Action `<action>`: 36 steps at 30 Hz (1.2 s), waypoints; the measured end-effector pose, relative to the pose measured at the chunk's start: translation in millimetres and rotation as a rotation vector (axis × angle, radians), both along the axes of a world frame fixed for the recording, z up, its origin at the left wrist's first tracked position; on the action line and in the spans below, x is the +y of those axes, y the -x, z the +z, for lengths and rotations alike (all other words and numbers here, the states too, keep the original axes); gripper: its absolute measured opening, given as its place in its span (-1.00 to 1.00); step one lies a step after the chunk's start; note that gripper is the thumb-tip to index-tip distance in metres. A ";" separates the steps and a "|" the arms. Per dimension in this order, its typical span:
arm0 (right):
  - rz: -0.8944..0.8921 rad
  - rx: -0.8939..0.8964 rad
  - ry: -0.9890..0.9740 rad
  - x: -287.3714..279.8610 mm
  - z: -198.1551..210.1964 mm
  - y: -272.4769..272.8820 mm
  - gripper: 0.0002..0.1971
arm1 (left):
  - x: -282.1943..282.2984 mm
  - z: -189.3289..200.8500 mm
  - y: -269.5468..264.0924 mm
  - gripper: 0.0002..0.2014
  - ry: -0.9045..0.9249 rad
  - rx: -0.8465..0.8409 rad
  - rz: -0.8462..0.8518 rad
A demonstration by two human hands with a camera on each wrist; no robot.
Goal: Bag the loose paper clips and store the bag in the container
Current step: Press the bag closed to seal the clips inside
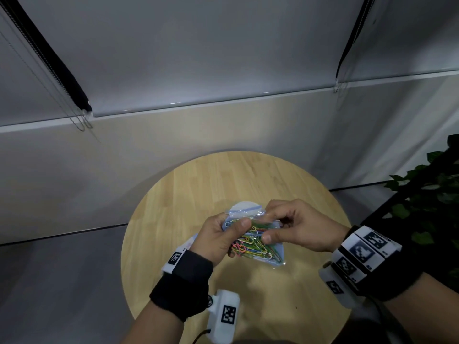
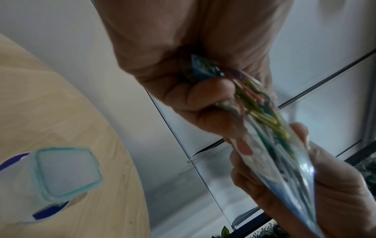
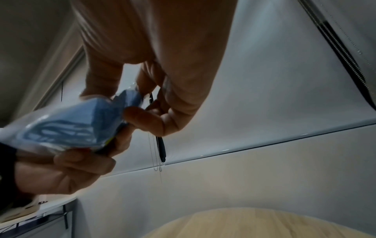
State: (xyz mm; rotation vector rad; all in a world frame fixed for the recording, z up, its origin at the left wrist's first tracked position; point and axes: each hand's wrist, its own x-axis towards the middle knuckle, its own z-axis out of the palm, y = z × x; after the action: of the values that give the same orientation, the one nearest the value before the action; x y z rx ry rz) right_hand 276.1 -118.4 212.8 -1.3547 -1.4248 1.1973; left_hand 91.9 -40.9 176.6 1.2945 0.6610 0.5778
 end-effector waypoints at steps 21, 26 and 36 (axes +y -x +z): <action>-0.233 0.136 -0.122 -0.8 2.9 3.2 -0.79 | -2.8 6.6 -4.5 -0.67 0.041 0.016 0.092; -0.198 0.100 -0.153 0.4 2.8 1.1 -0.71 | -0.6 7.1 -3.9 -0.72 0.034 0.024 0.091; -0.141 0.003 -0.133 3.9 13.6 -11.5 -0.59 | 2.4 5.4 -9.2 -0.68 -0.022 0.025 0.035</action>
State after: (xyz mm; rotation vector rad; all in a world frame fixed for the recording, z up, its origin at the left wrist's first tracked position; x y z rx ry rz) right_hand 287.6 -114.5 226.4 -1.3370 -1.3581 0.9953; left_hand 101.1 -38.4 182.0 1.3144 0.7006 0.5993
